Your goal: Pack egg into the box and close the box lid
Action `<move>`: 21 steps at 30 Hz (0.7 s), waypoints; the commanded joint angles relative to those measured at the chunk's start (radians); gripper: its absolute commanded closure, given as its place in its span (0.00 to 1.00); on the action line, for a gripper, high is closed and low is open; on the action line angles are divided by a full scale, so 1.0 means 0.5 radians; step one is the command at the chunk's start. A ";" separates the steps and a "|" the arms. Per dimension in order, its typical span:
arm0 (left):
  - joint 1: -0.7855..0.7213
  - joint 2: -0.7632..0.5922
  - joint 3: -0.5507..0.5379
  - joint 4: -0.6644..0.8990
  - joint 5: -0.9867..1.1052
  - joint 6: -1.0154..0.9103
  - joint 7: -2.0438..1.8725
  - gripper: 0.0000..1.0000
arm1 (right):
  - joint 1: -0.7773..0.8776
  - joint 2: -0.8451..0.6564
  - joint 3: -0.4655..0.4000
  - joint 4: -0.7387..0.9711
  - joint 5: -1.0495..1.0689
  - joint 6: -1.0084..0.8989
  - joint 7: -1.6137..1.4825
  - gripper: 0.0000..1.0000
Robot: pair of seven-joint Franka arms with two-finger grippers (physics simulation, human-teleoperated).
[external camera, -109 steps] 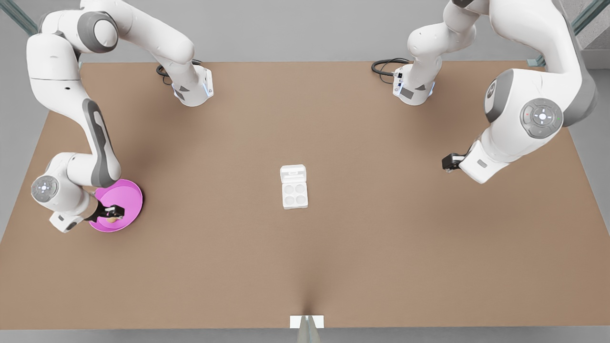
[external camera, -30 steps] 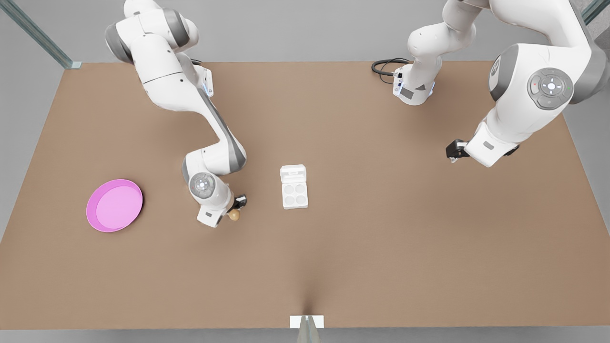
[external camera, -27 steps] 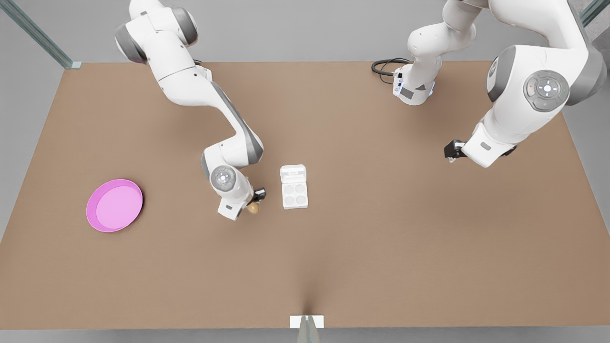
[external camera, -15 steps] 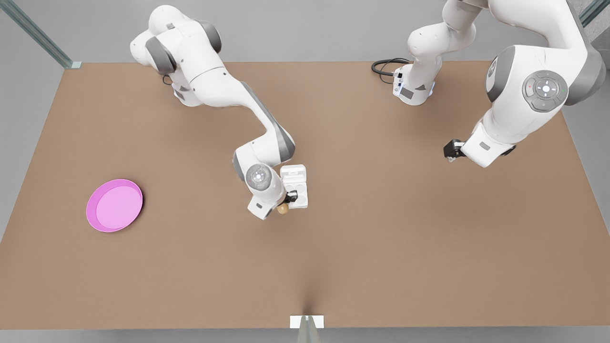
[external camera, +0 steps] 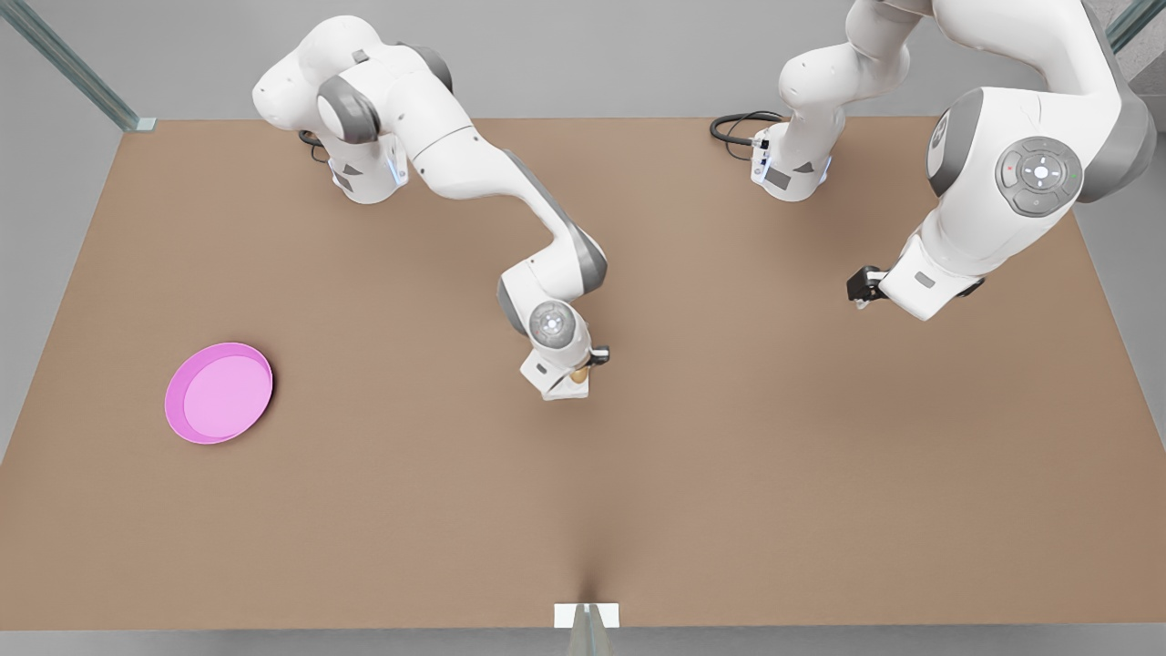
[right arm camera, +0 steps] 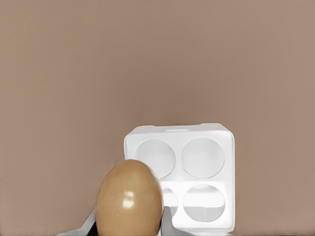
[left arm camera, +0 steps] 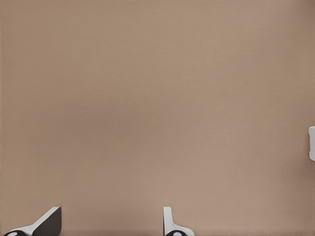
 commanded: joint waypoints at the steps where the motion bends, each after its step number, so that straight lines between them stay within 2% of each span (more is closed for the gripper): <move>1: -0.003 -0.002 -0.003 -0.005 0.001 -0.009 -0.002 0.00 | 0.005 -0.001 -0.004 -0.012 0.013 -0.007 0.318 0.49; 2: 0.016 0.004 -0.003 -0.002 0.004 -0.006 0.005 0.00 | 0.005 -0.001 -0.004 -0.009 0.013 -0.007 0.318 0.18; 3: 0.013 0.001 -0.003 -0.002 0.004 -0.006 0.005 0.00 | 0.005 -0.001 -0.004 -0.009 0.013 -0.007 0.315 0.00; 10: -0.003 0.004 -0.003 -0.002 0.001 -0.006 0.001 0.00 | -0.047 -0.062 -0.001 -0.024 0.000 -0.025 0.318 0.00; 12: -0.107 0.010 -0.095 -0.005 -0.045 0.003 -0.336 0.00 | -0.320 -0.304 0.012 -0.282 -0.125 -0.047 0.006 0.00; 13: -0.104 -0.005 -0.319 -0.060 -0.060 -0.003 -0.627 0.00 | -0.569 -0.519 0.012 -0.509 -0.285 -0.099 -0.430 0.00; 15: -0.128 0.056 -0.730 -0.066 -0.060 0.098 -1.247 0.00 | -1.136 -0.777 -0.001 -0.531 -0.466 -0.449 -1.028 0.00; 17: -0.254 0.093 -0.743 -0.275 -0.060 0.380 -1.428 0.00 | -1.391 -0.985 -0.001 -0.380 -0.583 -0.734 -1.258 0.00; 19: -0.435 0.151 -0.739 -0.370 -0.048 0.537 -1.661 0.00 | -1.446 -1.188 0.021 -0.276 -0.678 -1.016 -1.234 0.00; 20: -0.564 0.341 -0.736 -0.370 0.056 0.693 -1.818 0.00 | -1.621 -1.341 0.131 -0.270 -0.681 -1.213 -1.246 0.00; 21: -0.659 0.516 -0.736 -0.373 0.253 0.724 -1.943 0.00 | -2.145 -1.430 0.802 -0.300 -0.818 -1.204 -1.213 0.00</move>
